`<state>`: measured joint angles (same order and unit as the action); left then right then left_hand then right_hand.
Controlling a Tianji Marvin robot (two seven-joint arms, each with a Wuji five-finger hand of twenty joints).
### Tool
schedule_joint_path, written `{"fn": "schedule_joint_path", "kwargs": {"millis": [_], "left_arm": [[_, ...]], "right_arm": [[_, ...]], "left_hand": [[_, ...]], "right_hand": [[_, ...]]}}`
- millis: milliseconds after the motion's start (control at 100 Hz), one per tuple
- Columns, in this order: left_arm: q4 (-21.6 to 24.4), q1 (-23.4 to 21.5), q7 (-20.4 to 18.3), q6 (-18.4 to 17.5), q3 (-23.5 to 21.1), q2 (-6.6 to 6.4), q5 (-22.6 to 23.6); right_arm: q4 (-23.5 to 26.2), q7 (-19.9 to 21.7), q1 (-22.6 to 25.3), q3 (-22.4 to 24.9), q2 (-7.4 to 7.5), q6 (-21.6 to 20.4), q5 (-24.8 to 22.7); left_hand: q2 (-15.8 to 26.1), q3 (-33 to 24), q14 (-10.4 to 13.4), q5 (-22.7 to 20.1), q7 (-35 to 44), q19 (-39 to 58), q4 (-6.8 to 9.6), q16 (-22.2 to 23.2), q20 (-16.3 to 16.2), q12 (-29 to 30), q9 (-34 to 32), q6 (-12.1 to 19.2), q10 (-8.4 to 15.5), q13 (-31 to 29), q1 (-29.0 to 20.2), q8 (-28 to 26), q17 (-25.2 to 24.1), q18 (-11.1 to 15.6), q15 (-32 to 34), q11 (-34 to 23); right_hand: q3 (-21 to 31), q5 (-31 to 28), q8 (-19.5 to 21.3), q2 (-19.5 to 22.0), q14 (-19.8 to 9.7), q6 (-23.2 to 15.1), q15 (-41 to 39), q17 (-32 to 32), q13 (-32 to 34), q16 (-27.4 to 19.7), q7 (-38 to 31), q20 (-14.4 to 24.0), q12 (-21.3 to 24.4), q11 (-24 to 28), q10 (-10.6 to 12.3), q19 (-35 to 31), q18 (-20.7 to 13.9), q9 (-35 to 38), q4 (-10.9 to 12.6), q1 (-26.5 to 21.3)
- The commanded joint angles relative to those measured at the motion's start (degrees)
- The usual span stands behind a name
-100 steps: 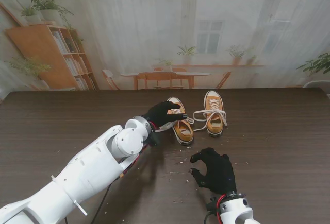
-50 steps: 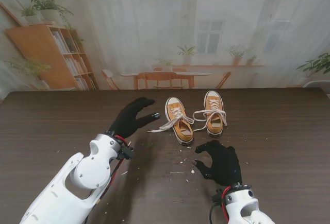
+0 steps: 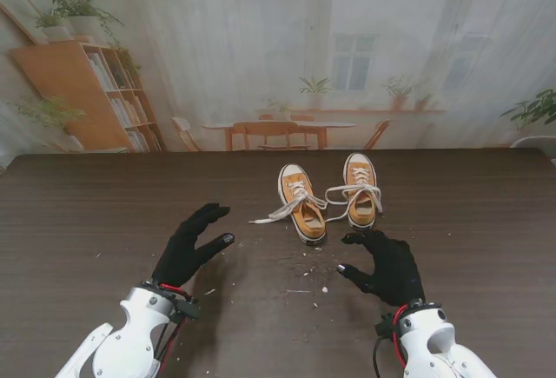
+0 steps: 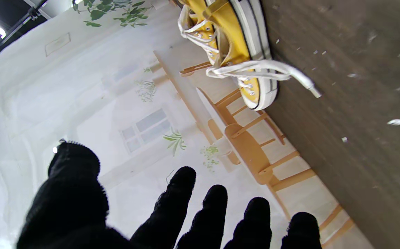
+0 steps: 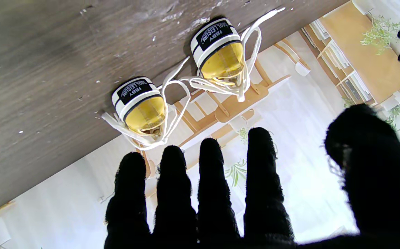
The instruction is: Tie the shoelaces into a bow on the shoes
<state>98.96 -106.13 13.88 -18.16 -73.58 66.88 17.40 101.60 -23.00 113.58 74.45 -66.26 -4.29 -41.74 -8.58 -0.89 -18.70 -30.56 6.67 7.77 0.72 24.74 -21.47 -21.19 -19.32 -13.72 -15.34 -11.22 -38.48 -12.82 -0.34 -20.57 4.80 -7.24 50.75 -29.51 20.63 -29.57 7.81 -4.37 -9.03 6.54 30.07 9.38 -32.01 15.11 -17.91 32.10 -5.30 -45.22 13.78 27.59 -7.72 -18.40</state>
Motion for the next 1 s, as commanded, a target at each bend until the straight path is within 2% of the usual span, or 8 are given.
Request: {"fn": "schedule_joint_path", "kwargs": {"millis": [0, 150, 400, 490, 990], "left_arm": [[-1.0, -1.0, -0.6, 0.5, 0.8, 0.38, -0.8], [-2.0, -1.5, -0.4, -0.8, 2.0, 0.48, -1.7], [-4.2, -1.7, 2.0, -2.5, 3.6, 0.90, -0.7], [-4.3, -1.9, 0.4, -2.9, 3.0, 0.36, 0.4], [-5.7, -0.9, 1.3, -4.7, 4.4, 0.72, -0.6]], "right_arm": [[-0.9, 0.4, 0.4, 0.0, 0.27, -0.4, 0.5], [-0.2, 0.6, 1.4, 0.9, 0.33, -0.7, 0.3], [1.2, 1.6, 3.3, 1.6, 0.31, 0.6, 1.1], [1.2, 1.4, 3.3, 1.3, 0.29, 0.6, 1.0], [2.6, -0.4, 5.2, 1.2, 0.28, 0.2, -0.7]], "left_hand": [[1.6, 0.2, 1.9, 2.3, -0.6, -1.8, 0.93, -2.0, -0.8, 1.8, 0.1, 4.4, 1.9, 0.5, -1.0, -0.6, -1.3, 1.5, -1.5, 1.8], [1.8, 0.1, 2.4, 4.0, -0.6, -2.6, 1.38, -3.0, -0.9, 2.4, 0.9, 5.9, 2.4, 1.7, -1.5, -0.6, -2.7, 1.9, -1.8, 2.9], [1.3, -0.1, 2.1, 3.0, 0.7, -2.8, 1.86, -3.5, -1.3, 2.5, 0.0, 5.9, 2.1, 1.6, -2.4, -0.9, -3.1, 1.8, -1.5, 3.4], [1.8, 0.0, 2.5, 3.4, 0.7, -2.9, 1.92, -3.6, -1.4, 2.6, 0.3, 6.1, 2.5, 1.8, -2.2, -0.8, -3.2, 2.1, -1.5, 3.8], [1.6, 0.0, 2.3, 2.3, 1.2, -3.1, 2.21, -3.8, -1.7, 2.3, -0.4, 5.8, 2.1, 1.7, -2.7, -0.8, -3.2, 2.2, -1.3, 4.2]], "right_hand": [[-2.8, 2.5, -1.8, 1.2, -2.0, -1.0, 1.4, -1.2, -1.7, -1.3, 0.9, -1.3, 0.9, -1.2, 1.4, 1.3, -2.3, -1.6, 2.2, 2.4], [-4.3, 5.2, -2.7, 2.7, -2.1, -1.2, 2.0, -1.6, -2.5, -1.7, 1.7, -1.8, 1.2, -2.0, 1.9, 1.7, -2.8, -2.6, 2.3, 3.8], [-5.3, 6.0, -3.4, 3.5, -2.0, -1.5, 2.3, -2.1, -3.1, -1.8, 1.4, -2.3, 1.4, -2.5, 2.0, 2.2, -2.8, -3.2, 2.7, 3.9], [-5.0, 6.1, -3.5, 3.6, -1.8, -1.4, 2.2, -2.0, -2.9, -1.7, 1.0, -2.3, 1.3, -2.3, 2.0, 2.2, -2.7, -3.3, 2.8, 3.7], [-3.1, 5.2, -3.9, 3.6, -1.2, -1.4, 1.8, -1.3, -2.2, -1.3, -0.1, -2.1, 1.1, -1.8, 1.9, 1.9, -2.4, -3.0, 2.6, 3.6]]}}
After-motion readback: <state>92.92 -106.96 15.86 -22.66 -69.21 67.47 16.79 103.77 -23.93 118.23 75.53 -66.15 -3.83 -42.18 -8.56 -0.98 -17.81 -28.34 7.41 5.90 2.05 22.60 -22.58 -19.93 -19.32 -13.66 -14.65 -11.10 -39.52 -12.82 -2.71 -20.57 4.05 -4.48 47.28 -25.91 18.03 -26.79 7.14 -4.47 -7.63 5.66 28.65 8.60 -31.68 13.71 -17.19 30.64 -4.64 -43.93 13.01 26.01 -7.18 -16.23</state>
